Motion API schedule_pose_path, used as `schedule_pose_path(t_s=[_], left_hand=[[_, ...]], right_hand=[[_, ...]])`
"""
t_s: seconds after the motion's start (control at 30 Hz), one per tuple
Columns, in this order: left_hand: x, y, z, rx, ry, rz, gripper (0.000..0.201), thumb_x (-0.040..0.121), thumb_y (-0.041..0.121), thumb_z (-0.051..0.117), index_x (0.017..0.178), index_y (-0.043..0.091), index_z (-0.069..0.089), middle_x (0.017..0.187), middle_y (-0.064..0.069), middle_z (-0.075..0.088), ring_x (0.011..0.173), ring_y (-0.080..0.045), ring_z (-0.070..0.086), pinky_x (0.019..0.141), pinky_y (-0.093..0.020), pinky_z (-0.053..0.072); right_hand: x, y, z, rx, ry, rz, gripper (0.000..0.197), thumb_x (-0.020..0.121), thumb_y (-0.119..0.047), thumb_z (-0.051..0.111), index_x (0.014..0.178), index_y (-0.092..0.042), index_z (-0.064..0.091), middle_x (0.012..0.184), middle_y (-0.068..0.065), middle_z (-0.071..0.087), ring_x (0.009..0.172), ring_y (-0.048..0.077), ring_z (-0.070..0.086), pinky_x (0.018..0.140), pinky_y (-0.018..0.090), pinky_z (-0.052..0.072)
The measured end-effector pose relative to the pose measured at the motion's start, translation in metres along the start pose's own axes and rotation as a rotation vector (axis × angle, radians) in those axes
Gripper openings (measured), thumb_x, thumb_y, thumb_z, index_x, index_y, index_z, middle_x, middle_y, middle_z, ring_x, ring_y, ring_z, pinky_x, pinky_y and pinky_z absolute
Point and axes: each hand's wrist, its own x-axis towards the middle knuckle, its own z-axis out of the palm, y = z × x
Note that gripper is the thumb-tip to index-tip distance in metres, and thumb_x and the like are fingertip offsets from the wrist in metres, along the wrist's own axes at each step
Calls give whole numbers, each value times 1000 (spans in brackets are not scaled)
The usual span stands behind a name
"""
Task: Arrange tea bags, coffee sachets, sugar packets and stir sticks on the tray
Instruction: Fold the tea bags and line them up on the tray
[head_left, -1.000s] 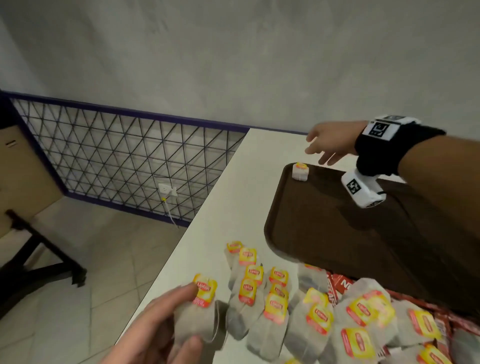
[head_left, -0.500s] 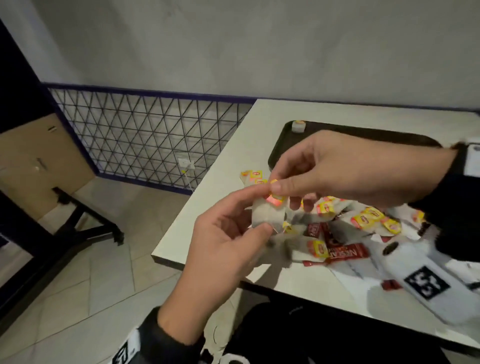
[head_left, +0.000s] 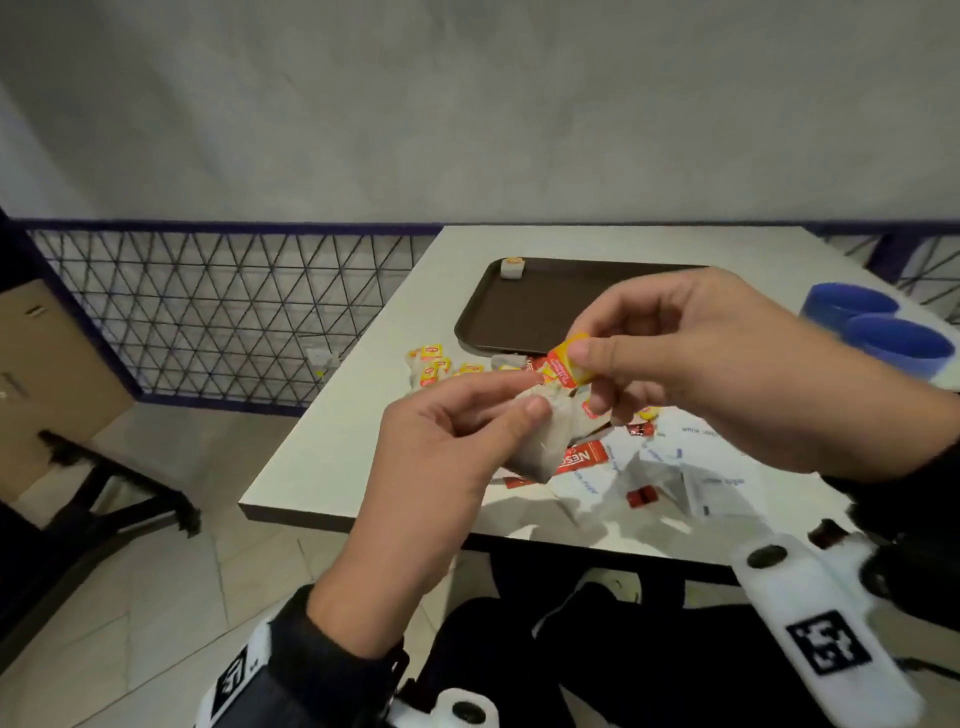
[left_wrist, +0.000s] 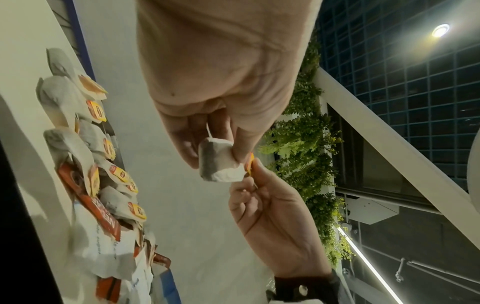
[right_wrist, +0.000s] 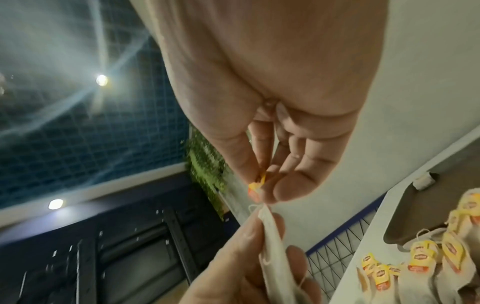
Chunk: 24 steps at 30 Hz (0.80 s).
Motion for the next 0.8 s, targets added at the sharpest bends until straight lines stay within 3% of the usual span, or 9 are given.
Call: schedule_pose_path(t_s=[0.07,0.2,0.33,0.6,0.73,0.8], left_hand=[[-1,3,4,-31,18,1,24,72,21,76,94,13,79,88,-8,79,82,-18,75,72,-29,59],[-3,11,11,-152,72,3,31,70,21,75,98,6,75,84,-4,77,73,-12,70,62,-19,53],[0,14,14,-252,190,2,25,72,19,75,95,10,76,87,-3,77,77,-13,70,63,-23,54],[13,26,19,-459,355,-99,8,89,10,70,96,13,73,88,-6,77,72,-16,72,64,-24,61],[16,28,22,-486,345,-111,8,88,11,71,95,14,71,89,-8,77,73,-17,71,64,-25,60],[17,28,25,-533,331,-116,13,87,10,72,97,12,63,87,-9,75,71,-19,72,57,-24,60]], right_hand=[[-10,6,-3,183,46,80,5,89,-7,71,87,-3,73,72,12,69,63,22,65,56,30,54],[-24,21,2,537,71,219,11,89,-11,66,80,-9,73,74,12,68,61,18,65,55,26,56],[-37,35,15,820,41,282,7,80,-15,69,81,-9,72,75,13,65,59,17,62,51,26,55],[-45,46,41,800,-90,375,9,75,-7,84,77,-6,75,80,20,66,58,21,61,50,29,53],[-41,46,43,794,-69,422,6,70,-11,77,75,-7,77,79,21,66,57,22,61,49,29,53],[-39,49,43,785,-52,445,7,70,-10,76,75,-7,77,78,20,66,57,22,60,49,30,52]])
